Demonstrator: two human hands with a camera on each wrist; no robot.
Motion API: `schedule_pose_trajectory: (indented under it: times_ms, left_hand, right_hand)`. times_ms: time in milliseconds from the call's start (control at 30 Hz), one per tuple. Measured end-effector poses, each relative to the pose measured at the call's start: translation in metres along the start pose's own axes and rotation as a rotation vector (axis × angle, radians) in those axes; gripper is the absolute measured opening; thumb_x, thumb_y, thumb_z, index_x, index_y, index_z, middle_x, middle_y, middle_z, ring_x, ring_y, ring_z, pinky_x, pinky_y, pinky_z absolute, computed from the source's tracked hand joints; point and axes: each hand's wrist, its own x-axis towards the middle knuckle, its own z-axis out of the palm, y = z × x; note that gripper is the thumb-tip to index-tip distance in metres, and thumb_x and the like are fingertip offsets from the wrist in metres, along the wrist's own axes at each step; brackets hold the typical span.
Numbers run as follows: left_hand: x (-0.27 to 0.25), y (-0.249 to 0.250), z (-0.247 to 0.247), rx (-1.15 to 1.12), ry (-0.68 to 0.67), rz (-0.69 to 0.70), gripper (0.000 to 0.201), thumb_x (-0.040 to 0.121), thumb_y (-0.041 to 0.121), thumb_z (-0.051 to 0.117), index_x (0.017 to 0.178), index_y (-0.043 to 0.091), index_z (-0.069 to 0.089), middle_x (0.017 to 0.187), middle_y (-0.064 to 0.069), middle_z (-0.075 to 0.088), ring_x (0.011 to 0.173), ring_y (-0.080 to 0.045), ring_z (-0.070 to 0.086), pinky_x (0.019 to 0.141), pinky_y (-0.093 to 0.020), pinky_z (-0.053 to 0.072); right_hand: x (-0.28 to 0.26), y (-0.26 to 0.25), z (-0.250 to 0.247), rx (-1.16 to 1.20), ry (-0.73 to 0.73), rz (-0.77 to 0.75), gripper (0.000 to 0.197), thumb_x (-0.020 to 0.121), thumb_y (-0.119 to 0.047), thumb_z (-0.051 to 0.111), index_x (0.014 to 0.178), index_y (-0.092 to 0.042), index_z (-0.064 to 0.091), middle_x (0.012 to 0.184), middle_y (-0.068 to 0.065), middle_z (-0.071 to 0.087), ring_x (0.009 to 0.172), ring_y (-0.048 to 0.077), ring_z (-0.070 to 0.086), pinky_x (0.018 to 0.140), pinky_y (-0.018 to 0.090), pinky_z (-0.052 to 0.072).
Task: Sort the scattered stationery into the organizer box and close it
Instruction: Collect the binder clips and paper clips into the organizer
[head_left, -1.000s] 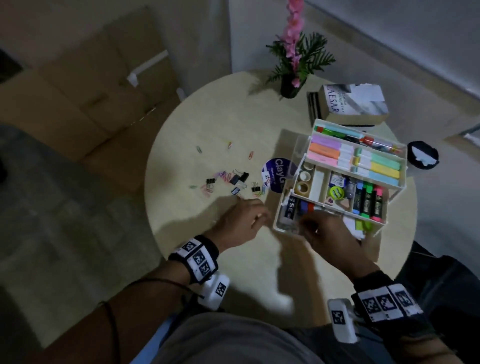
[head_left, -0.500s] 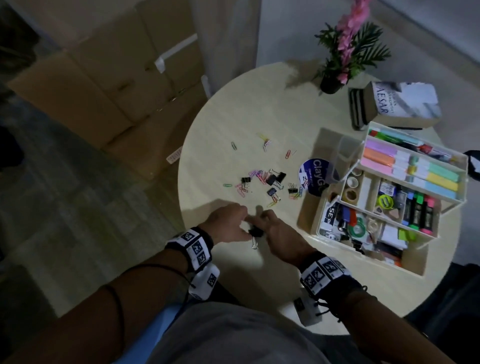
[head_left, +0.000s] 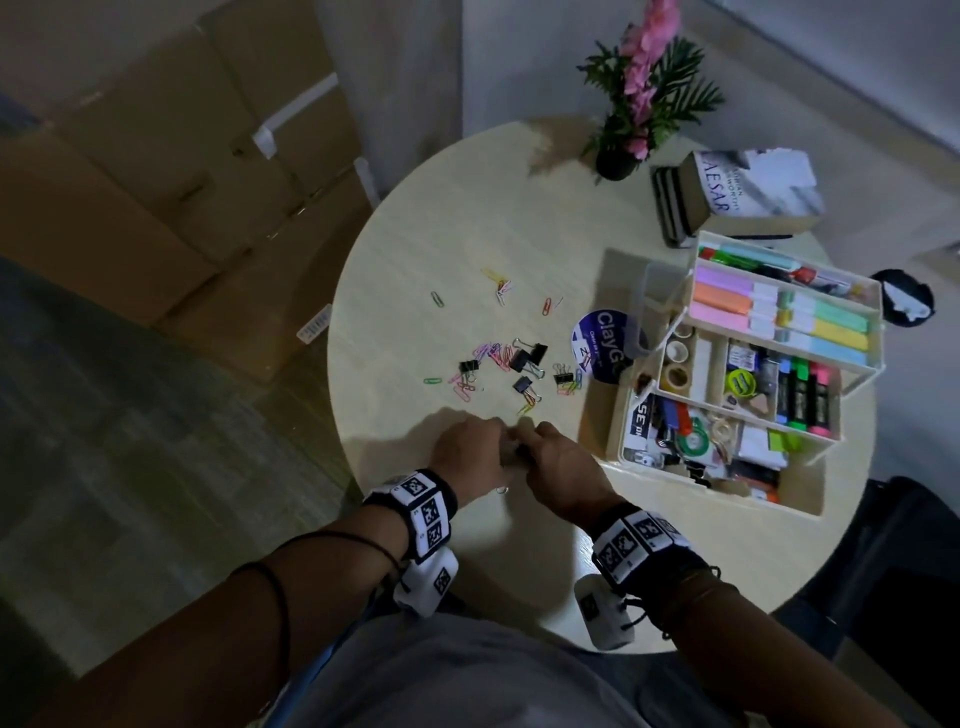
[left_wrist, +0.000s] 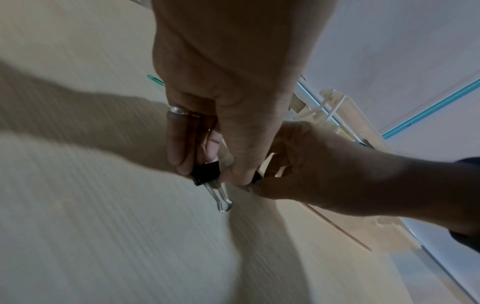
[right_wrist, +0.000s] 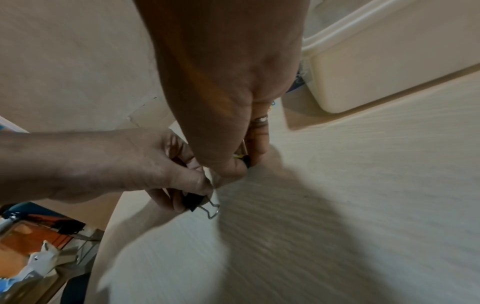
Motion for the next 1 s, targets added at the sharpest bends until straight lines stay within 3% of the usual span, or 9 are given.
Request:
schedule_pose_trajectory:
  times_ms: [133, 333, 400, 500, 600, 667, 733, 867, 1000]
  left_hand:
    - [0.003, 0.002, 0.001, 0.077, -0.020, 0.000, 0.027, 0.083, 0.027, 0.083, 0.100, 0.011, 0.068, 0.098, -0.009, 0.074, 0.092, -0.029, 0.071, 0.066, -0.029, 0.044]
    - [0.009, 0.010, -0.002, 0.166, -0.056, 0.171, 0.019, 0.087, 0.007, 0.070, 0.093, 0.013, 0.053, 0.099, -0.011, 0.063, 0.095, -0.032, 0.062, 0.067, -0.034, 0.040]
    - [0.011, 0.013, -0.005, 0.173, -0.081, 0.201, 0.021, 0.087, 0.007, 0.068, 0.104, 0.011, 0.057, 0.104, -0.010, 0.063, 0.099, -0.033, 0.062, 0.069, -0.037, 0.046]
    - [0.013, 0.013, -0.010, 0.269, -0.142, 0.235, 0.057, 0.082, 0.001, 0.070, 0.133, 0.021, 0.058, 0.121, -0.007, 0.058, 0.112, -0.029, 0.058, 0.082, -0.041, 0.053]
    - [0.011, 0.017, -0.012, 0.372, -0.146, 0.319, 0.073, 0.081, -0.011, 0.063, 0.142, 0.029, 0.056, 0.123, -0.006, 0.052, 0.112, -0.028, 0.054, 0.082, -0.040, 0.050]
    - [0.012, 0.019, -0.012, 0.370, -0.172, 0.334, 0.062, 0.084, -0.013, 0.058, 0.133, 0.024, 0.063, 0.117, -0.006, 0.056, 0.109, -0.028, 0.056, 0.078, -0.038, 0.045]
    - [0.014, 0.021, -0.014, 0.352, -0.176, 0.310, 0.041, 0.086, -0.008, 0.057, 0.114, 0.018, 0.070, 0.107, -0.006, 0.060, 0.099, -0.030, 0.062, 0.071, -0.033, 0.042]
    - [0.016, 0.025, -0.015, 0.337, -0.156, 0.250, 0.011, 0.082, 0.015, 0.071, 0.091, 0.020, 0.072, 0.092, 0.000, 0.064, 0.081, -0.024, 0.061, 0.066, -0.032, 0.045]
    - [0.009, 0.056, -0.014, 0.154, -0.047, 0.233, 0.014, 0.074, 0.031, 0.079, 0.079, 0.027, 0.067, 0.074, 0.011, 0.060, 0.065, -0.009, 0.055, 0.058, -0.028, 0.043]
  right_hand:
    - [-0.016, 0.010, -0.008, 0.054, 0.070, 0.016, 0.055, 0.086, -0.007, 0.059, 0.136, -0.025, 0.046, 0.118, 0.008, 0.066, 0.096, 0.031, 0.068, 0.076, 0.045, 0.060]
    - [-0.047, 0.044, -0.022, 0.153, 0.115, -0.040, 0.051, 0.089, -0.005, 0.062, 0.136, -0.022, 0.050, 0.125, 0.008, 0.066, 0.098, 0.029, 0.070, 0.083, 0.043, 0.059]
    - [-0.054, 0.054, -0.022, 0.159, 0.108, -0.076, 0.048, 0.090, -0.007, 0.062, 0.134, -0.023, 0.051, 0.124, 0.005, 0.064, 0.096, 0.026, 0.069, 0.082, 0.041, 0.059]
    - [-0.064, 0.061, -0.022, 0.189, 0.093, -0.120, 0.042, 0.092, -0.010, 0.063, 0.130, -0.024, 0.054, 0.118, 0.002, 0.065, 0.093, 0.021, 0.068, 0.080, 0.037, 0.060]
    - [-0.074, 0.064, -0.028, 0.236, 0.096, -0.139, 0.037, 0.091, -0.009, 0.064, 0.125, -0.023, 0.059, 0.109, -0.001, 0.068, 0.089, 0.013, 0.065, 0.079, 0.020, 0.052]
    - [-0.083, 0.069, -0.035, 0.258, 0.110, -0.152, 0.036, 0.090, -0.007, 0.065, 0.123, -0.022, 0.062, 0.107, -0.004, 0.067, 0.087, 0.008, 0.061, 0.076, 0.009, 0.043]
    - [-0.093, 0.079, -0.045, 0.289, 0.143, -0.143, 0.036, 0.090, -0.006, 0.064, 0.122, -0.023, 0.064, 0.110, -0.005, 0.067, 0.089, 0.007, 0.060, 0.078, 0.005, 0.041]
    - [-0.119, 0.122, -0.070, 0.332, 0.280, -0.067, 0.035, 0.092, -0.005, 0.062, 0.122, -0.023, 0.067, 0.113, -0.008, 0.071, 0.091, 0.006, 0.064, 0.080, 0.018, 0.050]
    - [-0.150, 0.181, -0.097, 0.259, 0.405, 0.040, 0.032, 0.094, -0.001, 0.063, 0.121, -0.018, 0.068, 0.111, -0.002, 0.074, 0.097, 0.015, 0.068, 0.082, 0.024, 0.053]
